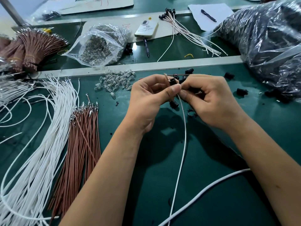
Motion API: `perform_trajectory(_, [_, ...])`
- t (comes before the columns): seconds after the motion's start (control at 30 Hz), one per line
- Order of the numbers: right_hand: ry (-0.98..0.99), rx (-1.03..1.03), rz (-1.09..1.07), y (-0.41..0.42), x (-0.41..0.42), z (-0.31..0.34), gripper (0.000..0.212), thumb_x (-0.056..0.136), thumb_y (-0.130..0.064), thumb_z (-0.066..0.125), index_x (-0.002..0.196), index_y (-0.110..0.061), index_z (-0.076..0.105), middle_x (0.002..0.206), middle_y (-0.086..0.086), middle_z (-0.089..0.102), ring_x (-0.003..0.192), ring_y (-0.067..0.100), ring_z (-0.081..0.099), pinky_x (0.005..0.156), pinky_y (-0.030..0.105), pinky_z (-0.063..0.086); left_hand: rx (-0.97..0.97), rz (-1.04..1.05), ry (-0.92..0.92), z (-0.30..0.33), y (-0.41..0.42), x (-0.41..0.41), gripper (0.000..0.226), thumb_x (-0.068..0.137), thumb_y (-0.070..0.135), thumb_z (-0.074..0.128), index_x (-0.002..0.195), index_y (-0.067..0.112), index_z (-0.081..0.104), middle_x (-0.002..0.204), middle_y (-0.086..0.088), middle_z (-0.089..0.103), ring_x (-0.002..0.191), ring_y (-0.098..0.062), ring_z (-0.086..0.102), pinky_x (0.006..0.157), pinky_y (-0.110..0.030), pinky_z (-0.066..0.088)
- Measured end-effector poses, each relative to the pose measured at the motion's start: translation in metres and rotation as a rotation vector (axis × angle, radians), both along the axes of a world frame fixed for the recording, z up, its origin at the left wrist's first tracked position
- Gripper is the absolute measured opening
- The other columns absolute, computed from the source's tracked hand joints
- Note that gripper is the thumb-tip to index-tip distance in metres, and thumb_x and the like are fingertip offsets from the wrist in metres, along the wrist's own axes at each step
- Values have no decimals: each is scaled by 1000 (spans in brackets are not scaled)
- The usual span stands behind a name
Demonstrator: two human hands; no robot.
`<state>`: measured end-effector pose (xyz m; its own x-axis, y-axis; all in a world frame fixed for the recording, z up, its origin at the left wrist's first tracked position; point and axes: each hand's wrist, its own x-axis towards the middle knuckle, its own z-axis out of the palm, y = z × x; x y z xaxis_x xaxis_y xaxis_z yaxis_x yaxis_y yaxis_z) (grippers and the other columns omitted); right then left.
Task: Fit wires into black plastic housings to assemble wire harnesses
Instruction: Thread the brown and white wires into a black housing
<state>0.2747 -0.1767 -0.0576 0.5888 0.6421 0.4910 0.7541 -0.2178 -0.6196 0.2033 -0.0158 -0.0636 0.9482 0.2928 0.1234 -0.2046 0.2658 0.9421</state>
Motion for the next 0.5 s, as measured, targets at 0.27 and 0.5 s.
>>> perform_trajectory(0.27, [-22, -4, -8, 1, 0, -1, 17, 95, -6, 72, 79, -3, 69, 71, -2, 58, 66, 12, 52, 62, 26, 40, -5, 30, -24, -2, 0, 0, 20, 78, -11, 74, 76, 8, 66, 79, -1, 73, 71, -13, 65, 68, -23, 53])
perform_trajectory(0.5, [-86, 80, -2, 1, -4, -2, 10, 97, -5, 71, 89, -1, 74, 83, 7, 67, 75, 25, 63, 68, 42, 50, 52, 25, -137, 0, 3, -2, 23, 71, -18, 75, 81, 1, 67, 80, 0, 75, 73, -12, 69, 72, -24, 56])
